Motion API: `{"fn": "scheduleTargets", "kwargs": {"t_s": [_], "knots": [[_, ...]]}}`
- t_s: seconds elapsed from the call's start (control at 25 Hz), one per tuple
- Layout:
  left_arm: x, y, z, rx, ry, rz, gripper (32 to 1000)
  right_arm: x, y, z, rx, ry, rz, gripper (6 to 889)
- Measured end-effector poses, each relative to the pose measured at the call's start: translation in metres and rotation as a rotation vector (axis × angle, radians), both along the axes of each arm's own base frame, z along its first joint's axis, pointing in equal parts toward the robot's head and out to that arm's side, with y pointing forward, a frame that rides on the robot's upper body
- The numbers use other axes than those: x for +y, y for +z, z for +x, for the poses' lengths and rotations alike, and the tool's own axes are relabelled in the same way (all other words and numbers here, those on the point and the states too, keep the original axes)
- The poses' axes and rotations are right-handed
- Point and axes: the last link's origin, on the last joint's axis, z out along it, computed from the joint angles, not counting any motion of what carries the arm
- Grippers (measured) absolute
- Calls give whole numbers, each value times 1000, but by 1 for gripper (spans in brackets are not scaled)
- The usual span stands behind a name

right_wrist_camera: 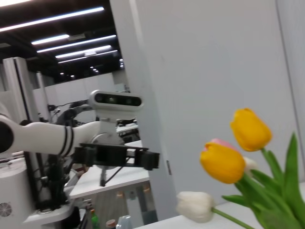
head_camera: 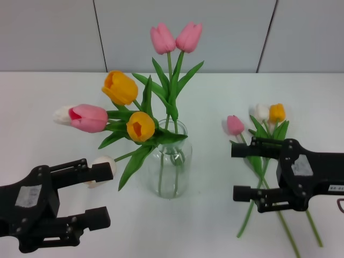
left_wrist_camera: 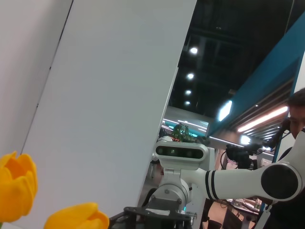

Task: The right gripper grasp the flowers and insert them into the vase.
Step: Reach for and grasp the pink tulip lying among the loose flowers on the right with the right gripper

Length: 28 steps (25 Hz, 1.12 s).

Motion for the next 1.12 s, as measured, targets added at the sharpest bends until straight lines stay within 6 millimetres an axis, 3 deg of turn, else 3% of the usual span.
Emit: {"fn": "scheduleTargets", "kwargs": {"t_s": [0.36,0.64,1.12], "knots": [[0,0,0,0,0,0,815,24,3,13,-39,-238,38,847],[0,0,0,1,1,1,815,55,7,29,-259,-500,50,845],[0,0,0,0,1,1,814,117,-1,6,-687,-736,58,848]]}}
